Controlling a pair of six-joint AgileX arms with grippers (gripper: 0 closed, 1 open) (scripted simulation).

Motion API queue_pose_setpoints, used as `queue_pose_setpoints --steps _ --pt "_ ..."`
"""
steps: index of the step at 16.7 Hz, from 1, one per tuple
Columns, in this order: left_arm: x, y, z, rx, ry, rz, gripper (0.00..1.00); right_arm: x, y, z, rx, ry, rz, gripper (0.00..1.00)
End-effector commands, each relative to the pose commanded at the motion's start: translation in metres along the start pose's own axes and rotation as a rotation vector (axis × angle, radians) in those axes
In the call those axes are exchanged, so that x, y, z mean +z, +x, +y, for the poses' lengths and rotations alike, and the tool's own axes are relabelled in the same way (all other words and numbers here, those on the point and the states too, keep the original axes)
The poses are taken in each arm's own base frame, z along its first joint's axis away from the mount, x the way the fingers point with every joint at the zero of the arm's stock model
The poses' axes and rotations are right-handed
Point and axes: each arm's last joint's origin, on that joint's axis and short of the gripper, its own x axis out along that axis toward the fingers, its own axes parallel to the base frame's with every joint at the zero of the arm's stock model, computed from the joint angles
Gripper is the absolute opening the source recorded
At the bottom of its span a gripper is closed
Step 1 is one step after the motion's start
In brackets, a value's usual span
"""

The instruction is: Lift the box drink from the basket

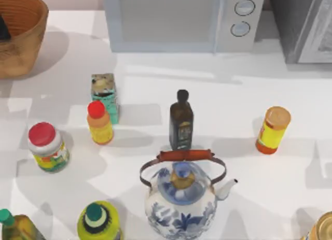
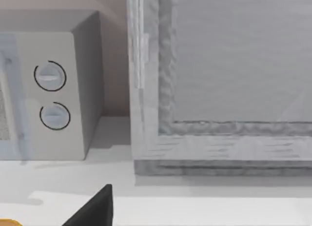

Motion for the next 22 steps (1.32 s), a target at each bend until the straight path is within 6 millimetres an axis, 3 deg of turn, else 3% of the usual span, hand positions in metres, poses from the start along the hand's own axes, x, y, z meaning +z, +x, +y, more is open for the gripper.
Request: queue_pose_setpoints --steps 5,10,22 --pt "-0.001 0.029 0.001 0.000 0.000 -0.001 1.00 0.000 0.000 0.000 0.000 0.000 0.000 1.00" --pt "-0.001 0.034 0.001 0.000 0.000 -0.001 1.00 0.000 0.000 0.000 0.000 0.000 0.000 1.00" --pt "-0.001 0.034 0.001 0.000 0.000 -0.001 0.10 0.000 0.000 0.000 0.000 0.000 0.000 1.00"
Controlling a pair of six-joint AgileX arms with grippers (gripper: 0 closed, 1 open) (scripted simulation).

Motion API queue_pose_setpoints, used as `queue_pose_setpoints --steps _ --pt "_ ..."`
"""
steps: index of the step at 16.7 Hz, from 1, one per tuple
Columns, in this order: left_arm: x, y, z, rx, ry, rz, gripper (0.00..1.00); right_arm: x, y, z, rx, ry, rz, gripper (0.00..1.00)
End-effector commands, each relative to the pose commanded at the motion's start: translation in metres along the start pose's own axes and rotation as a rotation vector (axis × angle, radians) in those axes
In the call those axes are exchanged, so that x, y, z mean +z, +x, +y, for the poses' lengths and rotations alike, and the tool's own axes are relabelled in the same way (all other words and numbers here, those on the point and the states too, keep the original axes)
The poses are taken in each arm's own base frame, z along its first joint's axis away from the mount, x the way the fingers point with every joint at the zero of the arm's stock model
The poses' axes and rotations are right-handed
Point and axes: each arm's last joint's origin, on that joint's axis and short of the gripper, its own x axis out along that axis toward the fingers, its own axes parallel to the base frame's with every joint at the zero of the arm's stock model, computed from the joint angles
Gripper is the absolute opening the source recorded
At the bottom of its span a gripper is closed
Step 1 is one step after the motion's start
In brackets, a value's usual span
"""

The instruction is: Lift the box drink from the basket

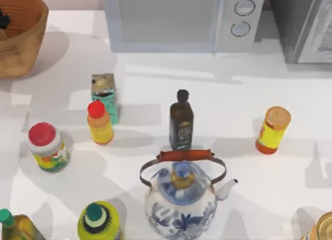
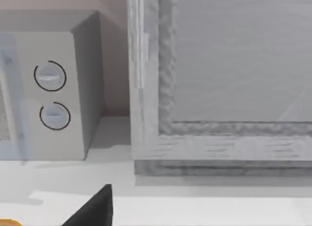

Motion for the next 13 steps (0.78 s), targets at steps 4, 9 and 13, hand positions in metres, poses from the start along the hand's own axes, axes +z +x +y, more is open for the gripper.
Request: queue_pose_setpoints --steps 4,9,13 --pt "0.000 0.000 0.000 0.000 0.000 0.000 0.00 0.000 0.000 0.000 0.000 0.000 0.000 1.00" --pt "0.000 0.000 0.000 0.000 0.000 0.000 0.00 0.000 0.000 0.000 0.000 0.000 0.000 1.00" --pt "0.012 -0.001 0.003 0.008 0.003 -0.005 0.00 0.000 0.000 0.000 0.000 0.000 0.000 1.00"
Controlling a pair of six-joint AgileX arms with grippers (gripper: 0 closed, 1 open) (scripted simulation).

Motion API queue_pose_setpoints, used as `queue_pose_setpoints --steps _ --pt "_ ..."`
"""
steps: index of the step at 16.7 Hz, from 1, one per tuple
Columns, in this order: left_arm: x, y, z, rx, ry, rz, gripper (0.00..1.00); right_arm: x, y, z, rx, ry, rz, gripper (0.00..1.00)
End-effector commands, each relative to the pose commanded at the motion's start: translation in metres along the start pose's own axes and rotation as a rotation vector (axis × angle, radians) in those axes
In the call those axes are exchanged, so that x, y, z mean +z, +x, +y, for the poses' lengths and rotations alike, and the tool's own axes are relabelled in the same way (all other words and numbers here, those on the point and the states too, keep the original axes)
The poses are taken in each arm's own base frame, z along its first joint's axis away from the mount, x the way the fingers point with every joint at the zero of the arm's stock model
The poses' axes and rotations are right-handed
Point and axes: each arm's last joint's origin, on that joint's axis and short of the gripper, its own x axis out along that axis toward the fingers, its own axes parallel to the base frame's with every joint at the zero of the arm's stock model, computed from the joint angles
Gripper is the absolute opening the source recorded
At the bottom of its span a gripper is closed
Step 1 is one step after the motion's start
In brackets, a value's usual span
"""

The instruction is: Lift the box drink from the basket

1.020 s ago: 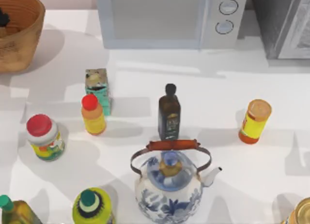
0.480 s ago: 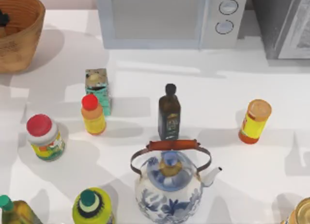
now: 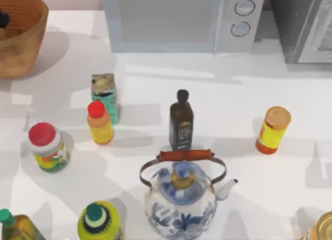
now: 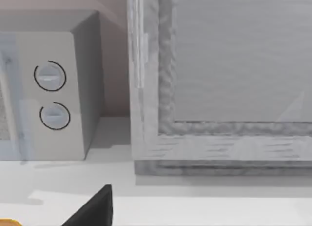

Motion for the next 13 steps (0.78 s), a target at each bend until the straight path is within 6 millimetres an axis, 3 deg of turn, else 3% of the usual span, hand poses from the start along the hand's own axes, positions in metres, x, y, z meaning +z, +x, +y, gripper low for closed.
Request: queue_pose_setpoints --steps 3,10,13 --pt "0.023 0.004 0.001 0.002 0.001 0.000 0.00 0.000 0.000 0.000 0.000 0.000 0.000 1.00" --pt "0.109 0.005 0.001 0.000 0.008 -0.015 0.00 0.000 0.000 0.000 0.000 0.000 0.000 1.00" --pt "0.137 0.001 0.000 -0.001 0.005 -0.013 0.00 0.000 0.000 0.000 0.000 0.000 0.000 1.00"
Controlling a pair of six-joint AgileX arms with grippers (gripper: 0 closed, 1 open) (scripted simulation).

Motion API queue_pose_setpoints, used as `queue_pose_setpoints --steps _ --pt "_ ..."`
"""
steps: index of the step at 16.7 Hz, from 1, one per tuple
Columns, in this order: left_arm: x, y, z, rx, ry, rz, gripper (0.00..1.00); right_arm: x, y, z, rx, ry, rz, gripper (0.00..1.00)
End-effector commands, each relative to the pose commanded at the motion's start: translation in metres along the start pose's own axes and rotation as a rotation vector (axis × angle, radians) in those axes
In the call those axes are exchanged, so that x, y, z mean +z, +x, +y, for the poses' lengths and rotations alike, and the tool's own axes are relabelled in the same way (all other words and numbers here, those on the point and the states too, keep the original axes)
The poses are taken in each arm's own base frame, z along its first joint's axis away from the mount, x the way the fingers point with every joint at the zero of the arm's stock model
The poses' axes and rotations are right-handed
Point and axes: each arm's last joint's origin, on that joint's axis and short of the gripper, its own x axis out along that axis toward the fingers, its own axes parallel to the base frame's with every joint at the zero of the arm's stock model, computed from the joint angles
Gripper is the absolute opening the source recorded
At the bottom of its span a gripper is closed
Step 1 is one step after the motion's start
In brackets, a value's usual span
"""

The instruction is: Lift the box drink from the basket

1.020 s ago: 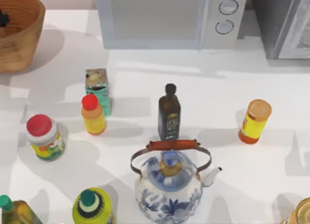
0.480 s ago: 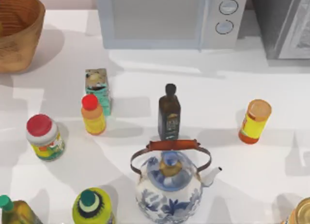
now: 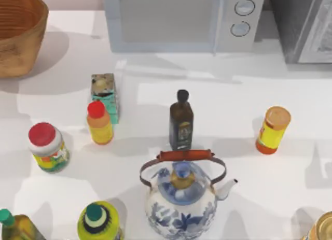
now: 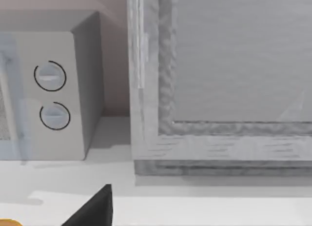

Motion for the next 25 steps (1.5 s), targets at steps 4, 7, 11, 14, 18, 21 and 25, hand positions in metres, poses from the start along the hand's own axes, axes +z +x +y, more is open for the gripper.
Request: queue_pose_setpoints --steps 4,7,11,14,18,21,25 --pt "0.010 -0.002 -0.001 0.000 -0.001 0.000 0.00 0.000 0.000 0.000 0.000 0.000 0.000 1.00" --pt "0.007 -0.002 0.000 0.001 0.000 0.005 0.00 0.000 0.000 0.000 0.000 0.000 0.000 1.00" --pt "0.010 -0.021 -0.010 0.001 -0.016 0.041 0.00 0.000 0.000 0.000 0.000 0.000 0.000 1.00" --pt "0.030 -0.060 -0.026 -0.001 -0.018 0.038 0.00 0.000 0.000 0.000 0.000 0.000 0.000 1.00" --pt "0.056 -0.143 -0.053 -0.003 -0.009 -0.005 0.00 0.000 0.000 0.000 0.000 0.000 0.000 1.00" --pt "0.053 -0.215 -0.072 -0.004 -0.003 -0.040 0.00 0.000 0.000 0.000 0.000 0.000 0.000 1.00" --pt "0.010 -0.293 -0.088 -0.001 -0.001 -0.064 0.00 0.000 0.000 0.000 0.000 0.000 0.000 1.00"
